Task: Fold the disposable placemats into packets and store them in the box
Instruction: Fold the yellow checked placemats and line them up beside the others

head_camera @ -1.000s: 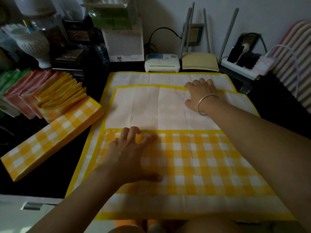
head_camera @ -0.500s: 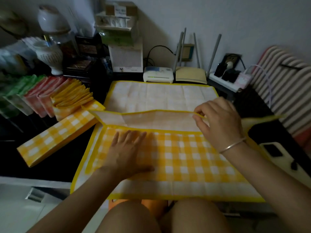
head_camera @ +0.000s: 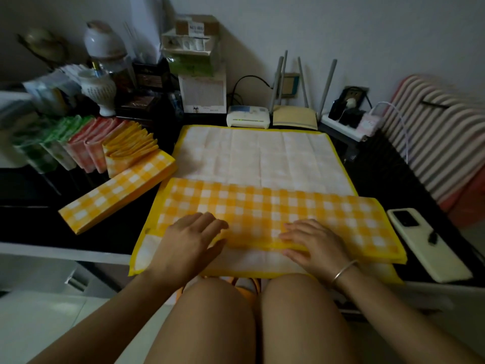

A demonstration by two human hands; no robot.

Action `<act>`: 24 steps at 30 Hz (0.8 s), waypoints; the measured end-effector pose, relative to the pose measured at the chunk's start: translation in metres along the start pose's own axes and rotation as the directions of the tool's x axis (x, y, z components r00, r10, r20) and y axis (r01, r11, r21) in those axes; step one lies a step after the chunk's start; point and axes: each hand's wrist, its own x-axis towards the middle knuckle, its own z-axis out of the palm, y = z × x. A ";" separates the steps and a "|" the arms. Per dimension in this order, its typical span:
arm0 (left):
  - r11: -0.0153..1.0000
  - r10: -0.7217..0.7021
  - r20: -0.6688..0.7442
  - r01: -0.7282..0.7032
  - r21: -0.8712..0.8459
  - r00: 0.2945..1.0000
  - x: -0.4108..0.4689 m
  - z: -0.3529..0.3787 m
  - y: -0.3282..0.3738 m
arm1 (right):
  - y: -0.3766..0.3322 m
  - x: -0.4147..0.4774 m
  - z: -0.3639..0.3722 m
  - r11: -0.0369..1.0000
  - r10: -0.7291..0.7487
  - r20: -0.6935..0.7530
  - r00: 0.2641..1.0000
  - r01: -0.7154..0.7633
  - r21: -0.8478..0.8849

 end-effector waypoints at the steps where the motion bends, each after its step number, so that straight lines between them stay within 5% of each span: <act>1: 1.000 -0.017 0.037 0.017 -0.007 0.999 -0.001 0.002 -0.004 | 0.000 -0.003 0.003 1.000 -0.001 0.010 1.000 0.001 -0.009; 13: 0.999 0.019 0.166 -0.011 -0.047 0.986 -0.011 0.028 -0.013 | -0.003 -0.006 0.014 0.997 -0.064 -0.173 0.983 0.056 -0.048; 18: 0.986 -0.156 0.167 0.164 -0.038 0.974 0.017 0.026 -0.006 | 0.002 -0.011 0.017 0.997 -0.069 -0.143 0.987 0.071 0.010; 21: 0.948 -0.308 0.270 0.318 0.005 0.912 0.048 0.039 -0.003 | 0.006 -0.017 0.019 0.994 -0.019 -0.103 0.995 0.030 0.109; 24: 0.918 -0.389 0.530 0.365 0.156 0.753 0.066 0.054 -0.005 | 0.007 -0.008 0.015 0.990 0.026 -0.095 0.995 -0.012 0.139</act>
